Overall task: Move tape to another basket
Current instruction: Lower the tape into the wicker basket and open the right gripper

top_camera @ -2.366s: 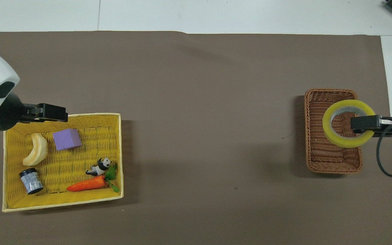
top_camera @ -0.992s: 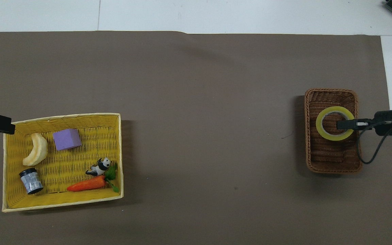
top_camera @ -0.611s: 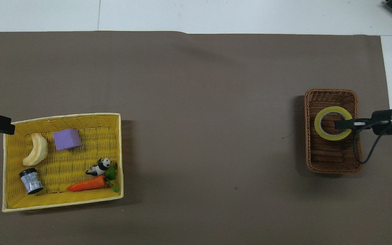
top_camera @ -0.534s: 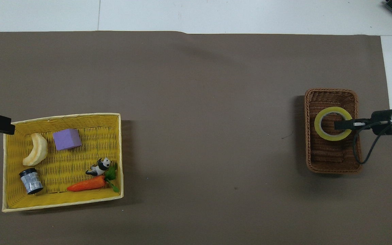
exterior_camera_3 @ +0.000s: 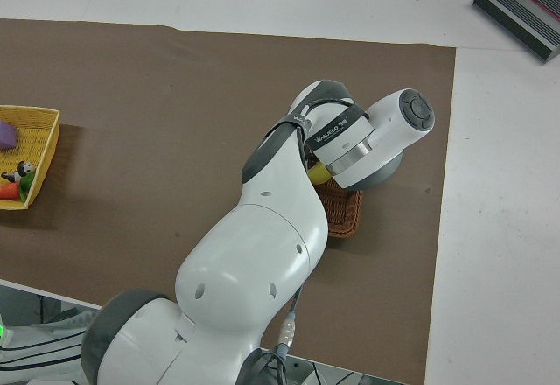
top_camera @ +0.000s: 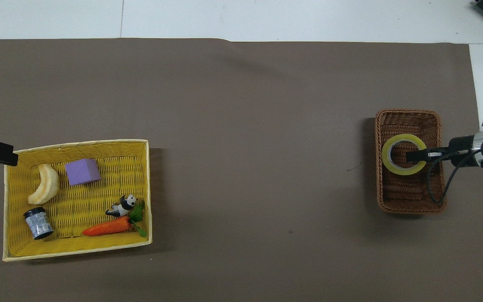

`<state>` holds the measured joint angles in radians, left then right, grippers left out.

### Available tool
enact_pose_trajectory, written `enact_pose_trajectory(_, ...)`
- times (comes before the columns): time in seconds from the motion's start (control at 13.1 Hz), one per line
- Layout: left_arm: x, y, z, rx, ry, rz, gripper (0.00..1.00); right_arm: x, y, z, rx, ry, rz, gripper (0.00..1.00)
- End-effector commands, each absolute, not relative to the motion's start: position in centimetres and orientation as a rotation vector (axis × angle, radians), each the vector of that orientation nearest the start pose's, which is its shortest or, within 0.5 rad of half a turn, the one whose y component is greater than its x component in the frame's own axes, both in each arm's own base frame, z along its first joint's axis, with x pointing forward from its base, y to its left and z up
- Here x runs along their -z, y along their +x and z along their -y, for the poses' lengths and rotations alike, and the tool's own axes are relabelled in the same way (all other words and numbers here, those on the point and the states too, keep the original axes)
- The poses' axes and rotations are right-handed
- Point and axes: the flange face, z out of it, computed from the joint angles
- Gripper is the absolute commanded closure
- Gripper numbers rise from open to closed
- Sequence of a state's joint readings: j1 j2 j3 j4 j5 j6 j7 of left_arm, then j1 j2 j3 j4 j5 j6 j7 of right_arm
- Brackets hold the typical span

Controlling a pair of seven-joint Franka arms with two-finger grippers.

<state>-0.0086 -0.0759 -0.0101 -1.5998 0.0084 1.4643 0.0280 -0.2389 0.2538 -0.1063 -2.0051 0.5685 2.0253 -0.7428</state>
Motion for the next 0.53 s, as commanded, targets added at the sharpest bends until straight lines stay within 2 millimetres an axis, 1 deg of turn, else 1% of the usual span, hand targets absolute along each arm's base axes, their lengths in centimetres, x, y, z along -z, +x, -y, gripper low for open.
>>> enact_pose_trajectory(0.0, -64.68, 52.12, 0.62, -0.106, -3.12, -0.059, 0.0, -32.3, 54.87, 16.54, 0.078, -2.67, 0.146, 0.0)
enact_pose_trajectory(0.46, -64.68, 52.12, 0.62, -0.106, -3.12, -0.059, 0.0, -32.83, 55.45, 17.07, 0.093, -2.686, 0.183, 0.0)
